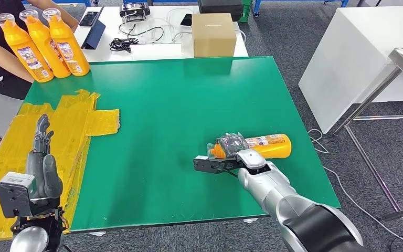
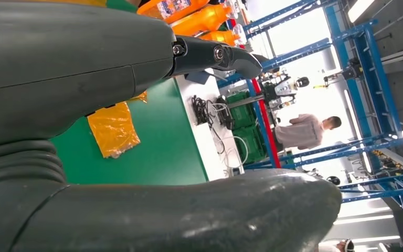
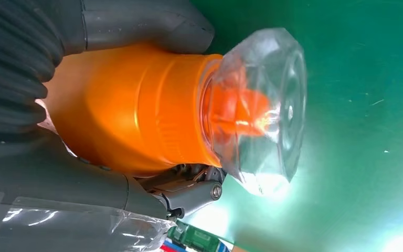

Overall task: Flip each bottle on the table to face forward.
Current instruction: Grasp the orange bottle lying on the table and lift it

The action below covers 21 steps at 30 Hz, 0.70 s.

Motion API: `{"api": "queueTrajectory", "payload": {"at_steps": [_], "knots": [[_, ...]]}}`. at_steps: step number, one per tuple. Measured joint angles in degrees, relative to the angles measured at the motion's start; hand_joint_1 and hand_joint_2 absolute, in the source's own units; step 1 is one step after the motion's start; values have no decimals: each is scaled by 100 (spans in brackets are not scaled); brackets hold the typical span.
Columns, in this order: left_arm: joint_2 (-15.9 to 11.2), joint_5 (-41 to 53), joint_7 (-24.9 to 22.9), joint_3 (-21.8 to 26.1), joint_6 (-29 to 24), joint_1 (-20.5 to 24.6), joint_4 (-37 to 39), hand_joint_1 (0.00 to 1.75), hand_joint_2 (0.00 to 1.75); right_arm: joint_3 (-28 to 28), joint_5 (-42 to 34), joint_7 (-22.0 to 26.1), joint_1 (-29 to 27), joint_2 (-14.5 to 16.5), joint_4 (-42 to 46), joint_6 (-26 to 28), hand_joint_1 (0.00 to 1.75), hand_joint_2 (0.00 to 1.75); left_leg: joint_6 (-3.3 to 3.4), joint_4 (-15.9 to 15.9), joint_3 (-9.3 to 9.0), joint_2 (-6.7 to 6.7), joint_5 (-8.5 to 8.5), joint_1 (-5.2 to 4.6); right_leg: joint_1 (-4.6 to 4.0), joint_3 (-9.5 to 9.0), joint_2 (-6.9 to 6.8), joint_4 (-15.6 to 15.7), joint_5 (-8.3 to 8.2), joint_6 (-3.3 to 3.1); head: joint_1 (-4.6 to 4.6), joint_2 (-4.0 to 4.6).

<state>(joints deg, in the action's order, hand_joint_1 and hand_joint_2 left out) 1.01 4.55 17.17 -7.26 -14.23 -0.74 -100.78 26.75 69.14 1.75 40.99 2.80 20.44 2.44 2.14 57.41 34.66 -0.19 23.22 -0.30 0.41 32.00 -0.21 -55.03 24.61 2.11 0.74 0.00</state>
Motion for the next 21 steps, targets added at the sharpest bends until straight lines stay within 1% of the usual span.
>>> {"api": "queueTrajectory", "payload": {"at_steps": [10,18,21], "knots": [[-30,-52,3,-3,0,2,0,0,0,-15,-110,-93,-25,-42,-24,5,175,175,0,0,-15,0,0,0,0,-11,0,0,0,0,0,0],[-31,-98,-48,-100,130,43,0,0,0,-28,-89,-574,-54,84,-41,303,175,175,-1,-1,-17,2,-2,0,0,-13,1,0,-1,-1,0,0],[-31,-105,-60,-157,157,80,0,0,0,-55,-89,-630,-54,131,-60,320,175,175,-4,-1,-17,2,-5,0,0,-13,1,0,-5,-3,0,0]]}}
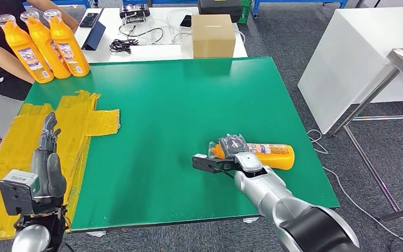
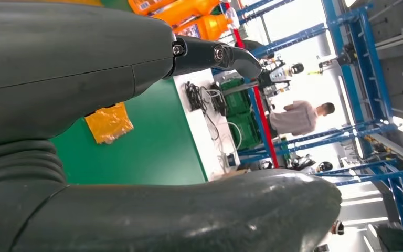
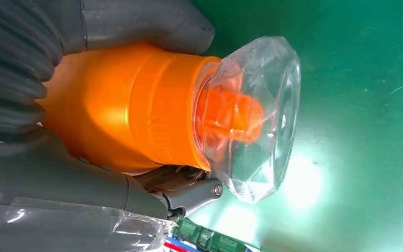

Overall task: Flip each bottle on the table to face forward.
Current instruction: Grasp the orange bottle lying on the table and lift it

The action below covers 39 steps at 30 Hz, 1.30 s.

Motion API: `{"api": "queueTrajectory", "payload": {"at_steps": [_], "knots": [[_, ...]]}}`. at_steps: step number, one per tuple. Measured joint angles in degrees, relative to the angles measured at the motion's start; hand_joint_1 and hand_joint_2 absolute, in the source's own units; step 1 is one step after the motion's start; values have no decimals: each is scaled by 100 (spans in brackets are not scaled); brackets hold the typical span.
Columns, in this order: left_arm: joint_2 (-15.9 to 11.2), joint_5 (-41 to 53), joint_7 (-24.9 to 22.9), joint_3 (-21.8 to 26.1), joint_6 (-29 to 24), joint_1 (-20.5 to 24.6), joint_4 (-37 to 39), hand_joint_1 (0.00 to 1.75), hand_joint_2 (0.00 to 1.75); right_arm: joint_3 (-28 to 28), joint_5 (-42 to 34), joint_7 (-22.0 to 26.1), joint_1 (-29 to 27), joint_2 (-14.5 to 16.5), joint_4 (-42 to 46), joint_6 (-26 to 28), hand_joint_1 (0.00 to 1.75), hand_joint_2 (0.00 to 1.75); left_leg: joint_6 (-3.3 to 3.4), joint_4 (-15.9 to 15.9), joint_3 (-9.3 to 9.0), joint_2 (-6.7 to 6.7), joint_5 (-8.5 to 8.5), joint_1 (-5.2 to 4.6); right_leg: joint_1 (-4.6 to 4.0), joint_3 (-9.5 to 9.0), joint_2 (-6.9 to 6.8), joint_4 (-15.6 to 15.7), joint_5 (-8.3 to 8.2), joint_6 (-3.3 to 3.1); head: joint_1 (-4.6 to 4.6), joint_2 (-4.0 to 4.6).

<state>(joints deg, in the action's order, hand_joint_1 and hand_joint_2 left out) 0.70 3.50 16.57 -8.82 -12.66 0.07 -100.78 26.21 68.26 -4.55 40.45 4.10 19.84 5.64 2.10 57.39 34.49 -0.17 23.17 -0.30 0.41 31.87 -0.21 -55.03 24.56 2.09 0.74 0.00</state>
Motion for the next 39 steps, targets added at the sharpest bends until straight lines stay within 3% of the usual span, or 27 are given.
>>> {"api": "queueTrajectory", "payload": {"at_steps": [16,23,39], "knots": [[0,-4,-10,-61,4,31,0,0,0,-60,-1,-14,3,53,-31,11,175,175,-1,0,0,3,-2,1,-1,0,0,0,-8,-11,0,0],[-28,-54,-69,-120,25,26,-15,0,0,-108,-42,-297,49,160,-103,-16,175,175,-4,-1,1,9,-5,1,-2,-25,1,0,-10,-12,1,0],[-133,42,-204,-31,7,-270,-195,0,0,-250,-67,-325,125,224,-150,122,175,175,-3,-1,4,6,-12,2,-2,-54,0,-1,-12,-12,0,0]]}}
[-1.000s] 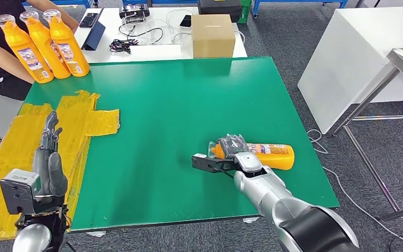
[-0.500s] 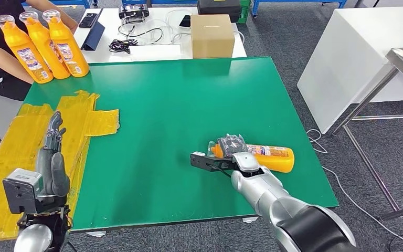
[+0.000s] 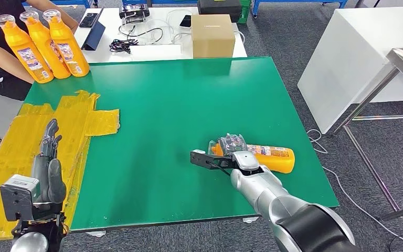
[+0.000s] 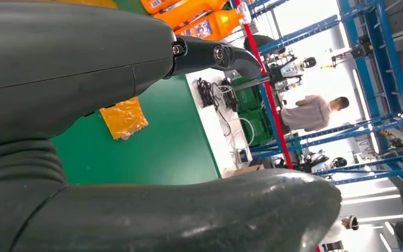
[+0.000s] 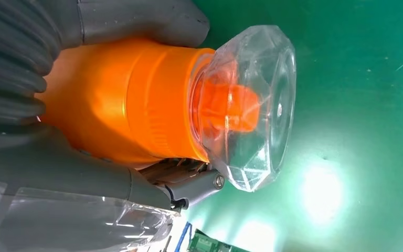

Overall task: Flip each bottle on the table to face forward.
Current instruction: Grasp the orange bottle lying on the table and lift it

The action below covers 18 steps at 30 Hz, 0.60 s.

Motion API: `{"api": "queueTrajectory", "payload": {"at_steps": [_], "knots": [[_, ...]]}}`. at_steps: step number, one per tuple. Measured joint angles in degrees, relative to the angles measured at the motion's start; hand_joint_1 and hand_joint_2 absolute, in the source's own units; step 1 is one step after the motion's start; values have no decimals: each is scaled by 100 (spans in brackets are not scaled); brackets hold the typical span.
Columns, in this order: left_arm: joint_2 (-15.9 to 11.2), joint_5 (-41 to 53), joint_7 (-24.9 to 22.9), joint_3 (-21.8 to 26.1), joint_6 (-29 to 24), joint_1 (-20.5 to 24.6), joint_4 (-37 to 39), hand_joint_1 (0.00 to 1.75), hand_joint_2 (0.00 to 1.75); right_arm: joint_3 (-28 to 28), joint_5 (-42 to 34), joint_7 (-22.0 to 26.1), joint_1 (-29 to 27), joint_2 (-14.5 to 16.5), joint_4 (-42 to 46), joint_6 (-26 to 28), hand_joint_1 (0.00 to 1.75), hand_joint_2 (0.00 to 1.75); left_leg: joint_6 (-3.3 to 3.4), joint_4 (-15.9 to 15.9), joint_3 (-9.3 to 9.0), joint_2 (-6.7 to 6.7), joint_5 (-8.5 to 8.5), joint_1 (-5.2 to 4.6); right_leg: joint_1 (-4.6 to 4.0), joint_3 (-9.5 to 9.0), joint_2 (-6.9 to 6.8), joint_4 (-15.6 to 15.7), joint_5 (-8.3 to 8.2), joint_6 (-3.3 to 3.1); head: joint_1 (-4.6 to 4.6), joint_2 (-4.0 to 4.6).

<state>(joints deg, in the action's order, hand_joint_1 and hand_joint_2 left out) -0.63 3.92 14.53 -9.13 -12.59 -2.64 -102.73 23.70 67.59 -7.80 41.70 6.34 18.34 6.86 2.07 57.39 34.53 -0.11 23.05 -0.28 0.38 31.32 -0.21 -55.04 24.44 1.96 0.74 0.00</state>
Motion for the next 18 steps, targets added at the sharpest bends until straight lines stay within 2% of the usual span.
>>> {"api": "queueTrajectory", "payload": {"at_steps": [13,18], "knots": [[9,78,-31,12,57,-15,0,0,0,-3,35,48,6,70,0,6,175,175,0,0,5,3,0,2,-4,7,0,0,0,0,0,0],[55,125,-37,20,109,-30,-2,0,0,-1,197,78,29,211,2,122,175,175,-3,0,34,-1,-3,4,-8,30,0,-3,0,0,0,0]]}}
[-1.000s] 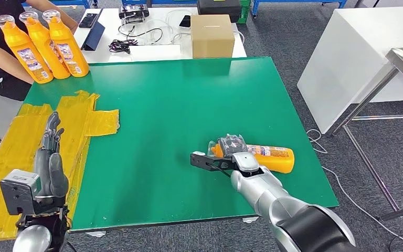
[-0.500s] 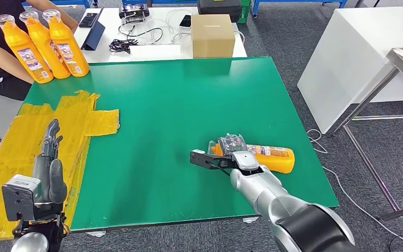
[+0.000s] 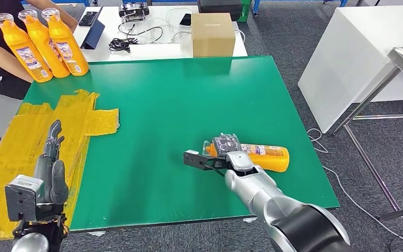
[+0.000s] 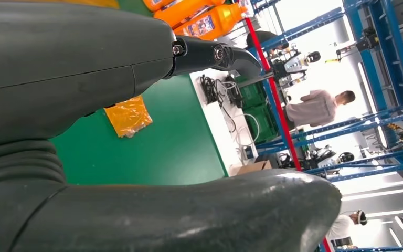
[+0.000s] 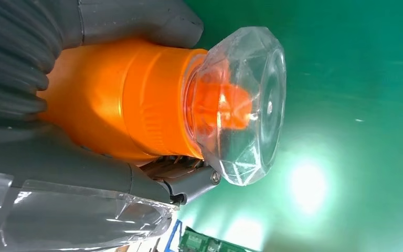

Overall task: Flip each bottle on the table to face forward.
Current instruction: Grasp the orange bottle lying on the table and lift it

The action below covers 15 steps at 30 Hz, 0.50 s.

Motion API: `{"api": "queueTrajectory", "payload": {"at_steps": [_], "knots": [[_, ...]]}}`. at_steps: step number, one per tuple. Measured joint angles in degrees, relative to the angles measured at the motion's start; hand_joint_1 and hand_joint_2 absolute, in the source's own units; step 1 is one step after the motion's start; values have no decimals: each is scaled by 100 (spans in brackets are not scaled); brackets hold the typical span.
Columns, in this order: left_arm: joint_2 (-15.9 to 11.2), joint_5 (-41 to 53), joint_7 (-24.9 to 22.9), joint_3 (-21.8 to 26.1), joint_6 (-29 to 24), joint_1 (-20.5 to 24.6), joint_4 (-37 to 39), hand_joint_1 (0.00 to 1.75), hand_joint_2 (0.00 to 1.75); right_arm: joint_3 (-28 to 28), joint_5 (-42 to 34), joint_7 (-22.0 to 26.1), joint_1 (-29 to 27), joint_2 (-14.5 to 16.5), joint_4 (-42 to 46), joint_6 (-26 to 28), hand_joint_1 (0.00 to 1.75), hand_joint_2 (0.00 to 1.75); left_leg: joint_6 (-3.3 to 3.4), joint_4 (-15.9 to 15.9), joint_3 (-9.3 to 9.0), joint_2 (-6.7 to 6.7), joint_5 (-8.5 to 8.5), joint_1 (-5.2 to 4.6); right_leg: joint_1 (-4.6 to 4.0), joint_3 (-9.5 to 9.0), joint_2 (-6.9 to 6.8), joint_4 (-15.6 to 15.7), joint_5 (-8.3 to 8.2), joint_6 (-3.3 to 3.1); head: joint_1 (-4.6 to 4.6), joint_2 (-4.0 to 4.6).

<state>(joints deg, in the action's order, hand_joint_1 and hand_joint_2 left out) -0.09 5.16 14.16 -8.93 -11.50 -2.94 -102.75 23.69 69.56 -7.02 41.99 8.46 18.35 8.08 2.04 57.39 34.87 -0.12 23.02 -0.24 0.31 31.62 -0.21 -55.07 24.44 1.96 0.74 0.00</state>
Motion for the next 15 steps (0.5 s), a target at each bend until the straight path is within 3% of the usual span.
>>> {"api": "queueTrajectory", "payload": {"at_steps": [15], "knots": [[54,21,-39,-1,84,8,0,0,0,52,108,-34,177,226,18,7,175,175,-1,1,33,-6,-2,0,0,30,-1,-1,0,1,0,0]]}}
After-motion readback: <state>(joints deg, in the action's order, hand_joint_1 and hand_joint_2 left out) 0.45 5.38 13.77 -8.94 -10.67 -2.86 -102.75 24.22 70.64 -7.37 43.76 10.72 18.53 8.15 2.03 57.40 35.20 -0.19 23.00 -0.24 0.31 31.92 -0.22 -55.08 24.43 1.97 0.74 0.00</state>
